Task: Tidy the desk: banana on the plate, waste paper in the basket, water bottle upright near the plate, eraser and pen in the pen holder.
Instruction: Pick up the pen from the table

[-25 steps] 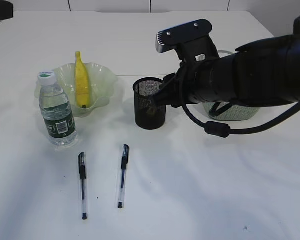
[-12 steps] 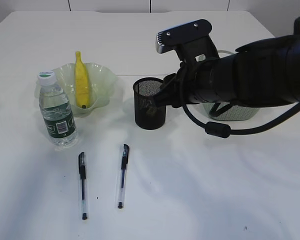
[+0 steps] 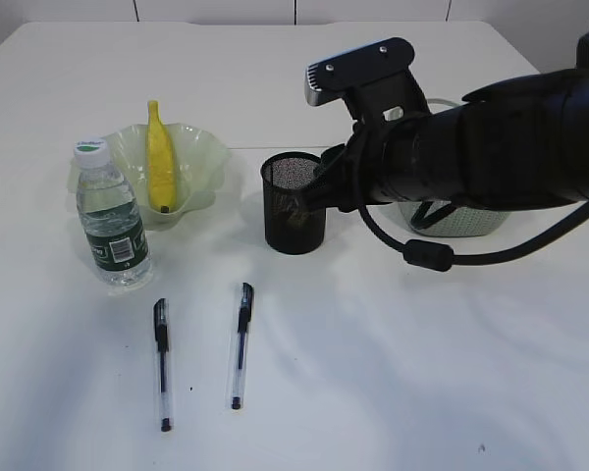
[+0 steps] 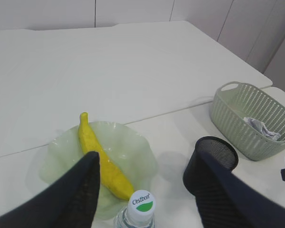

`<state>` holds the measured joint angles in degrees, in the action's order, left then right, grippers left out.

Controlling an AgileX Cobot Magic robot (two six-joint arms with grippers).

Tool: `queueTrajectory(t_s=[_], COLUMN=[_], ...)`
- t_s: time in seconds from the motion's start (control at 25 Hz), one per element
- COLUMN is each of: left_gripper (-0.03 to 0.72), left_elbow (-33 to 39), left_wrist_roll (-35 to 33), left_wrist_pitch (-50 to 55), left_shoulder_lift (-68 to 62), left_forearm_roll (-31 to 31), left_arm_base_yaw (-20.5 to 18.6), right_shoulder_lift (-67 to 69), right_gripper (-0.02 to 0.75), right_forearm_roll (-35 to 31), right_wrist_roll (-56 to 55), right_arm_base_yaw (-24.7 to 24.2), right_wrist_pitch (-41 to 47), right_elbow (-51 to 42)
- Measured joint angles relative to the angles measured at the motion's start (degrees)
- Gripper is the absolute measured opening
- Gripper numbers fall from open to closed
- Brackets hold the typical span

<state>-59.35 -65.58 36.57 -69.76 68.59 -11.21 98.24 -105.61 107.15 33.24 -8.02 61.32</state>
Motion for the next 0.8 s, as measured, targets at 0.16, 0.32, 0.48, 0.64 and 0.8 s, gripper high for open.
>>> queueTrajectory(t_s=[0.16, 0.32, 0.48, 0.64, 0.8], left_gripper=[0.433, 0.433, 0.430, 0.428, 0.427], left_elbow=[0.00, 0.00, 0.00, 0.08, 1.25], left_wrist_roll=[0.14, 0.14, 0.14, 0.14, 0.80], left_wrist_pitch=[0.00, -1.27, -2.66, -4.16, -6.63], left_shoulder_lift=[0.00, 0.00, 0.09, 2.45, 8.14], left_forearm_roll=[-0.05, 2.60, 3.40, 3.28, 2.35], left_arm_base_yaw=[0.00, 0.00, 0.00, 0.00, 0.00], right_shoulder_lift=[0.00, 0.00, 0.00, 0.00, 0.00], right_gripper=[0.249, 0.249, 0.249, 0.249, 0.249], right_forearm_roll=[0.00, 0.00, 0.00, 0.00, 0.00], right_wrist_roll=[0.00, 0.00, 0.00, 0.00, 0.00], right_arm_base_yaw=[0.00, 0.00, 0.00, 0.00, 0.00], right_wrist_pitch=[0.00, 0.00, 0.00, 0.00, -0.04], right_elbow=[0.00, 0.00, 0.00, 0.00, 0.00])
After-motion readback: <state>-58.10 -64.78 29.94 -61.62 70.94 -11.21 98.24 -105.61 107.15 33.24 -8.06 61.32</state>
